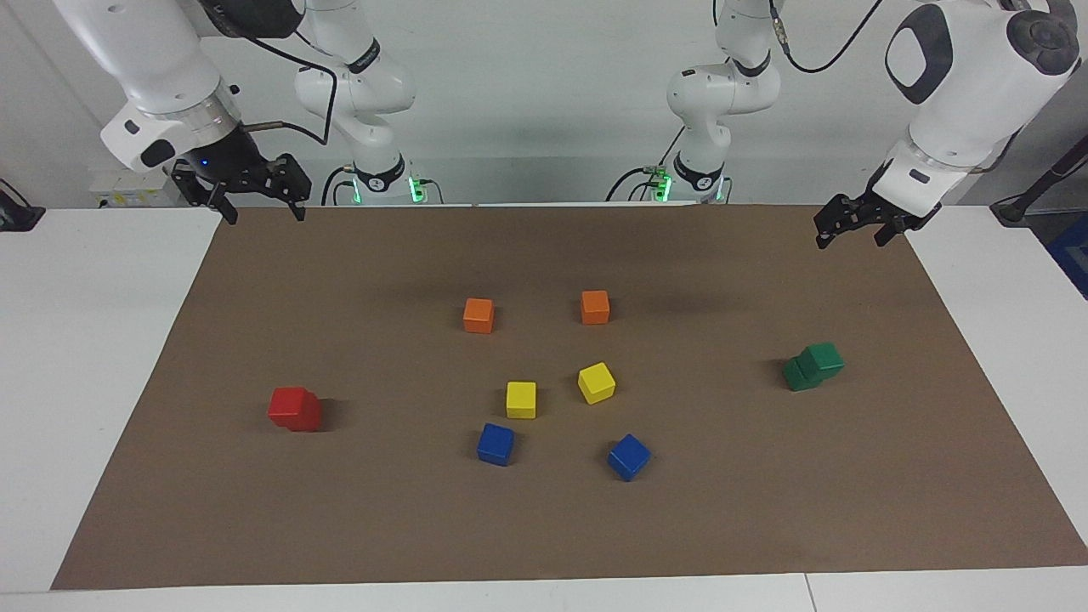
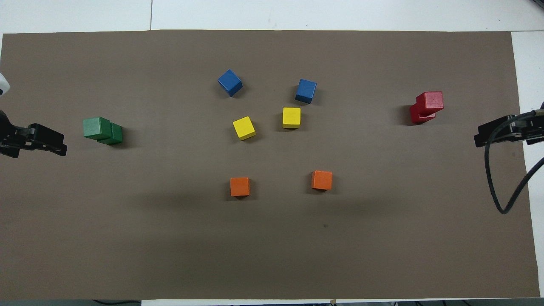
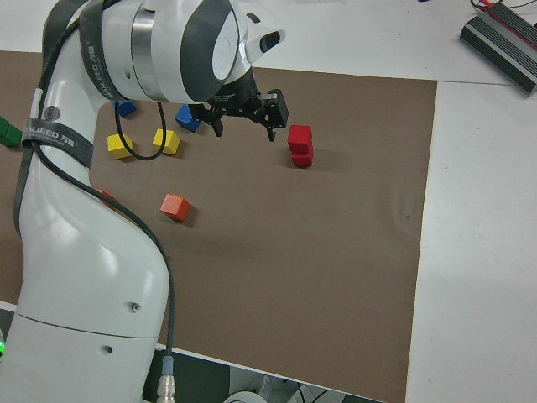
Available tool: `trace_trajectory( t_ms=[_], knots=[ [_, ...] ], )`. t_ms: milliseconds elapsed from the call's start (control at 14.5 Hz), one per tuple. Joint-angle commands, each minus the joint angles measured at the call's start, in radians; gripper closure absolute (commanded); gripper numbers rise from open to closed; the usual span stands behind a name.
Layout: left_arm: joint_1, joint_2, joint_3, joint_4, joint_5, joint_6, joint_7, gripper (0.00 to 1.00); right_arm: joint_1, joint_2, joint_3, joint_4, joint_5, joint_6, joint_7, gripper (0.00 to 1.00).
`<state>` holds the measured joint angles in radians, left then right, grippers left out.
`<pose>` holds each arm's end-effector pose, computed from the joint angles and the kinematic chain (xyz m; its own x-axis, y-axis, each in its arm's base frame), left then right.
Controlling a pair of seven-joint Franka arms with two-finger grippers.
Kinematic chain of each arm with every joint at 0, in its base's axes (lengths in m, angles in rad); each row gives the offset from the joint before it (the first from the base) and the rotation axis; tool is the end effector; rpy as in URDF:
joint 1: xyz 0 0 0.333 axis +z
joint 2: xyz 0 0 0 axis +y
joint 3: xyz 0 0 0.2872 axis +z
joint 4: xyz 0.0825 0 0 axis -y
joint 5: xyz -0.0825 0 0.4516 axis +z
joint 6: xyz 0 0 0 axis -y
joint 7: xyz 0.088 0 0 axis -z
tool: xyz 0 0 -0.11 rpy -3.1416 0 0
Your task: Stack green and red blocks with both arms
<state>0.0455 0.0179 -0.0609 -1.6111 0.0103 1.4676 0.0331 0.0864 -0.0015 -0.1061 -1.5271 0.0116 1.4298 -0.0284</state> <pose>0.6124 -0.0080 0.5521 0.9858 -0.0474 -0.1609 -0.0486 -0.9988 -0.0039 0.6065 -0.0106 0.6052 0.9954 0.0104 -0.0953 0.0091 -0.9999 -0.0145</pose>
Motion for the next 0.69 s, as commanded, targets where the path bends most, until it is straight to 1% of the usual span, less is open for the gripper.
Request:
trace_trajectory(
  t_ms=[0,206,413,619],
  knots=[
    [-0.012,-0.032,0.010,-0.046,-0.006,0.048,-0.010,0.00,0.010,-0.020,-0.021,-0.027,-0.010,0.006,0.007,0.00],
    [-0.016,-0.029,0.010,-0.040,-0.006,0.053,-0.008,0.00,0.009,-0.018,-0.021,-0.027,-0.015,0.009,0.008,0.00],
    [-0.021,-0.029,0.010,-0.039,-0.004,0.054,-0.007,0.00,0.010,-0.015,-0.018,-0.025,-0.064,0.069,0.008,0.00],
    [-0.027,-0.021,0.010,-0.023,-0.004,0.065,-0.007,0.00,0.010,-0.015,-0.017,-0.027,-0.068,0.078,0.013,0.00]
  ],
)
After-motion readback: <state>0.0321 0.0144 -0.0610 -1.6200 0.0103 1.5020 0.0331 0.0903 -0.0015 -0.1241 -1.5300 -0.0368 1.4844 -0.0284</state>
